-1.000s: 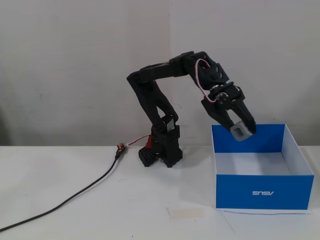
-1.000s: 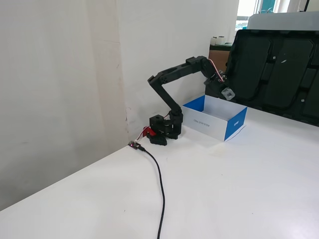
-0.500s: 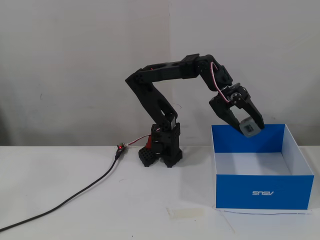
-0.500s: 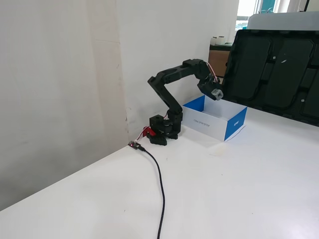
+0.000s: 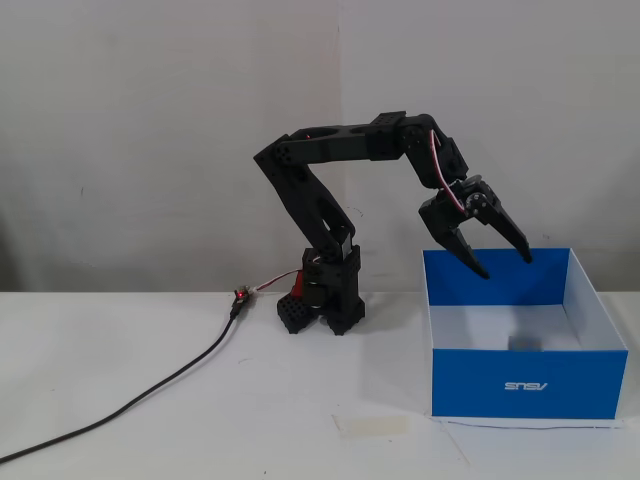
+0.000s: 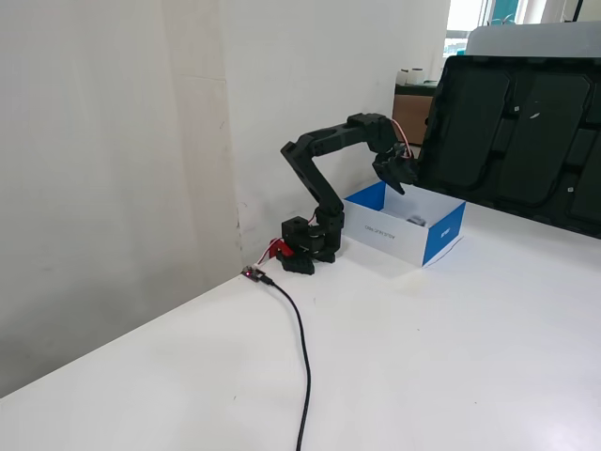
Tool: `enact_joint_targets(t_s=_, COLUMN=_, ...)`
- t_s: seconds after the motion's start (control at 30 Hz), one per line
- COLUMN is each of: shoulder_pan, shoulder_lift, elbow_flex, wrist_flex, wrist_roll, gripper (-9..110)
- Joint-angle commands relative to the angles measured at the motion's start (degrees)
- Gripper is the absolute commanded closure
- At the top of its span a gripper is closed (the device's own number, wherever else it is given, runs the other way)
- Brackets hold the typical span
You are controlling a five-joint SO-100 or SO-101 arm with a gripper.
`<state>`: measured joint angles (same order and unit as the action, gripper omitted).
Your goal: Pick the gray block and keep it in the box.
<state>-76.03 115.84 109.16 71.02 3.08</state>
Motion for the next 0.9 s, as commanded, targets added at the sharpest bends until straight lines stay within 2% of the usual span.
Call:
enact_joint_targets(t_s=0.0, shoulder_pan=-0.26, shoulder_lift=0.18, elbow_flex=-2.37, wrist_flex=1.14, wrist_roll=-1.49, gripper=91)
enact_joint_targets(t_s=0.1, shoulder_pan=0.7, shoulder_lift=0.62, elbow_flex=-2.37, wrist_flex=2.11, wrist_roll=-2.2, gripper=99)
enact_joint_targets(t_s=0.33, shoulder_pan=9.14, shoulder_lift=3.52, elbow_flex=-2.02, wrist_flex=7.47, wrist_roll=-9.23, gripper=100)
enact_joint_targets(t_s=0.6, shoulder_pan=28.65, shoulder_lift=10.37, elbow_flex=2.55, wrist_flex=9.23, wrist_roll=-22.41, gripper=101)
enact_joint_targets(t_s=0.87, shoulder_pan=48.25, shoulder_lift=14.06, elbow_flex=7.03, wrist_flex=4.04, wrist_roll=-25.14, gripper=101)
